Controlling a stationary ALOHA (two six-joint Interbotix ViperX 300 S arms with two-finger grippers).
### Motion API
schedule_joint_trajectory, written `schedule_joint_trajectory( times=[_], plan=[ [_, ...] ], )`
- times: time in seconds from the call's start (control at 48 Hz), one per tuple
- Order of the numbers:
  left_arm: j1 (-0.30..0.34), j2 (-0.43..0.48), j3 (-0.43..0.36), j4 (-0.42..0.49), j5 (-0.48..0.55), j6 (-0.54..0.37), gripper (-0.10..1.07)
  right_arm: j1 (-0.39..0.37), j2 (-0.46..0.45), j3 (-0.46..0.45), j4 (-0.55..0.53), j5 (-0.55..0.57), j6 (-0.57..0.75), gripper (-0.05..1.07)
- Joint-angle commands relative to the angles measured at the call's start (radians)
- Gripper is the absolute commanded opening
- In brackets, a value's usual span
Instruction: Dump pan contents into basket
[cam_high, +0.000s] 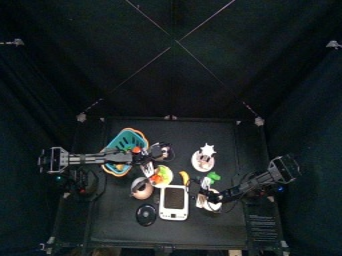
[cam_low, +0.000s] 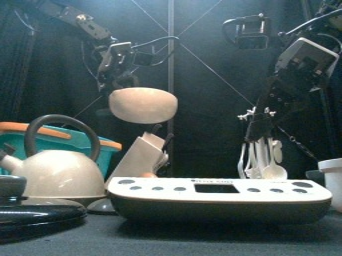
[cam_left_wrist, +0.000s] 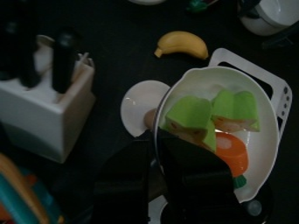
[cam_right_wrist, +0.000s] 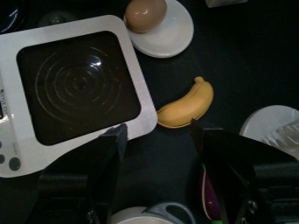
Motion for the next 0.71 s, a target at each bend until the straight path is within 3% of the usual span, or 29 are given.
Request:
schedule_joint_trajectory(
  times=[0.0, 0.292, 0.438, 0.688],
  plan=[
    [0.051, -0.095, 0.012, 0.008, -0.005, 0.003, 0.53, -0.002, -0.017, -0.008, -0.005, 0.002, 0.0, 0.92],
    [0.199, -0.367, 0.183, 0.012, -0.069, 0.002, 0.53, -0.002, -0.015, -0.017, -0.009, -0.003, -0.002, 0.92],
    [0.305, -0.491, 0.249, 0.012, -0.067, 0.002, 0.53, -0.002, -0.014, -0.018, -0.014, -0.003, -0.002, 0.91],
    [0.528, -0.549, 0.357, 0.031, -0.11, 0.006, 0.53, -0.012, -0.012, -0.015, -0.028, -0.006, -0.002, 0.92]
  ],
)
